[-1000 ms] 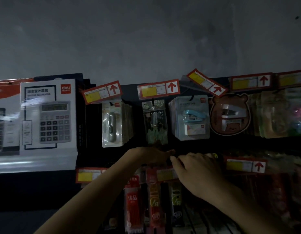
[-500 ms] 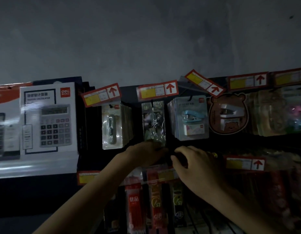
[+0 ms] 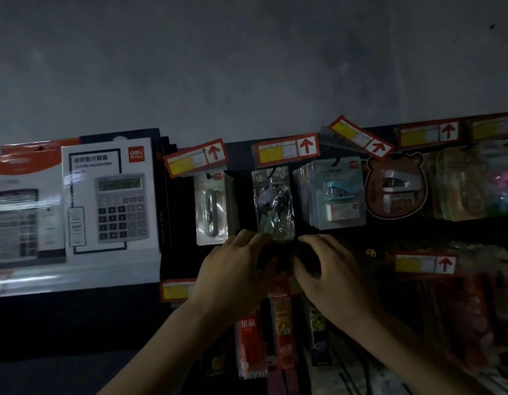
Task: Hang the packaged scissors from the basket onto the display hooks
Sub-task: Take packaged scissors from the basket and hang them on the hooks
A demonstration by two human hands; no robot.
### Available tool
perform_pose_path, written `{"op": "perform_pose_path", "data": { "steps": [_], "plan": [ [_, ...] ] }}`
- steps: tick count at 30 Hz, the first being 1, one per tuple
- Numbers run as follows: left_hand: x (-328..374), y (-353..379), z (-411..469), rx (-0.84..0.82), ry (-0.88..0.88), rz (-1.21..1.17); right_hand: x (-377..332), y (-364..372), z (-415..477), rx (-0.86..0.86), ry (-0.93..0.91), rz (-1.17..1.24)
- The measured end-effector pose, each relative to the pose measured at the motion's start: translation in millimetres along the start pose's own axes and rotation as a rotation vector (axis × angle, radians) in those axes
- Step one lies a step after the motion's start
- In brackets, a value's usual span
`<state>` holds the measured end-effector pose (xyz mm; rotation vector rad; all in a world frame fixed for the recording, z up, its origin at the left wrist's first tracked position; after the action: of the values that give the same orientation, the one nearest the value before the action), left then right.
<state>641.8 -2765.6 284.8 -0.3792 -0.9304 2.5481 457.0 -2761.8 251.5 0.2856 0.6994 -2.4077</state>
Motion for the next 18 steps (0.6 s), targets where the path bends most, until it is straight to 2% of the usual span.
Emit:
{"op": "perform_pose_path", "data": {
  "steps": [10, 14, 18],
  "plan": [
    [8.9, 11.0, -56.9, 0.003, -0.006, 0.127, 6.0, -11.7, -39.2, -0.057, -0.011, -0.126],
    [27.0, 0.6, -81.2, -0.032, -0.036, 0.204, 12.6, -28.8, -67.2, -0.012, -0.109, -0.128],
    [59.5, -7.7, -128.2, 0.033, -0.136, 0.18, 30.1, -38.8, -114.0, -0.044, -0.189, -0.062]
  ]
}}
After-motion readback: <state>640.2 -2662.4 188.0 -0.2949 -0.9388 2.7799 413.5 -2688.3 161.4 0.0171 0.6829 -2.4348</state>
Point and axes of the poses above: each hand's wrist, its own z-axis towards the middle knuckle, its own y-axis out of the palm, x = y × z, the point moved 2 cm from there along z, towards the middle knuckle, and after that the axes turned 3 degrees about z, right-handed, at the moved point
